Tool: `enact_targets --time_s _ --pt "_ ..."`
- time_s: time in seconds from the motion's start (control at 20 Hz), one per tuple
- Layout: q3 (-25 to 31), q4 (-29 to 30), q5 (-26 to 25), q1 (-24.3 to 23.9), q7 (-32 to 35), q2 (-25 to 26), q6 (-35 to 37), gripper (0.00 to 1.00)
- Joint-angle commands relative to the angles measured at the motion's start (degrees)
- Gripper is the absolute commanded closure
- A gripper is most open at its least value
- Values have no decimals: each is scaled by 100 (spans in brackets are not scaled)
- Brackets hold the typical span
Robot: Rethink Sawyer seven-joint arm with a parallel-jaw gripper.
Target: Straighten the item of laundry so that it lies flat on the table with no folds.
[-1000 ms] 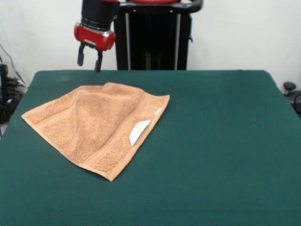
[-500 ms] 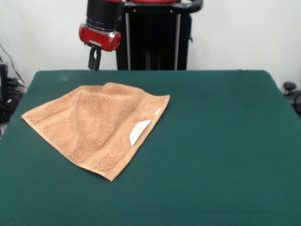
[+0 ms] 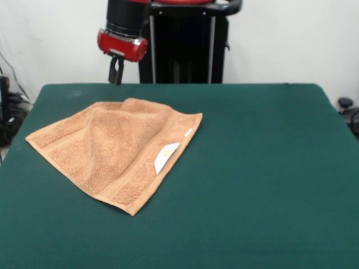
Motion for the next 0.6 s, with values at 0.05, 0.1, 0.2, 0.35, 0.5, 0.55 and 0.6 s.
enact_targets --time_s 0.05,0.1,0.2,0.35,0.5,0.55,0.6 --pt "515 -223 390 390 521 236 598 100" --pt "511 -263 442 432 544 246 613 100" --pt "521 -316 550 496 593 288 637 100" --pt "476 -371 690 607 657 384 605 100" --pt "524 -474 739 558 587 452 654 100" --pt "520 -517 750 560 573 496 617 100" --pt "528 -551 771 554 563 539 601 100"
